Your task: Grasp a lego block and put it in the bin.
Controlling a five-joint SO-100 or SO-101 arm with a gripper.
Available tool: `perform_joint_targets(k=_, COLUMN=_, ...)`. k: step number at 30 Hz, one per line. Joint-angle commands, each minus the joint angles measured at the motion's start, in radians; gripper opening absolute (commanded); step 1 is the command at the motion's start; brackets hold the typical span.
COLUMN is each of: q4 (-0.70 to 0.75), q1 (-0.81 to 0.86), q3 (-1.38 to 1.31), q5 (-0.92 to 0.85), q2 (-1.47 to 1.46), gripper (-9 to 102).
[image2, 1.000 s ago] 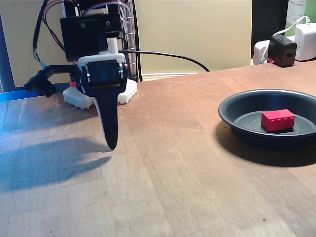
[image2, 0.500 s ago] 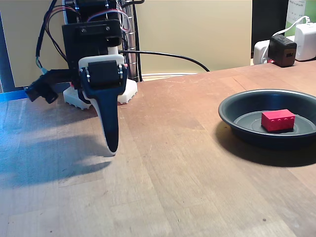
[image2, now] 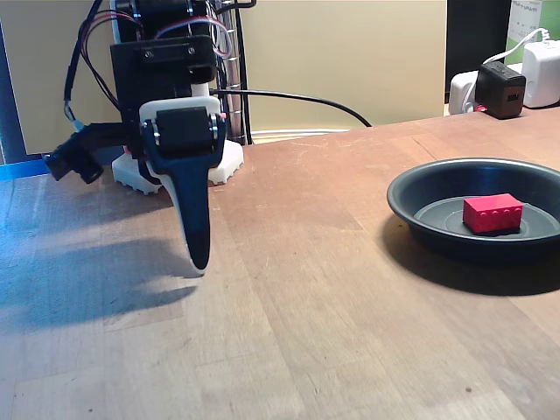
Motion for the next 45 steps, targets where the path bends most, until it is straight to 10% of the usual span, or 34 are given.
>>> perform_joint_targets(k=1, q4=-0.002, q1=0.006, q3=0.023, q5=0.003, q2=0.000, gripper=0)
perform_joint_targets(k=45, q4=-0.080, q1=0.031, q3=0.130, q5=-0.009, q2=0.000, gripper=0)
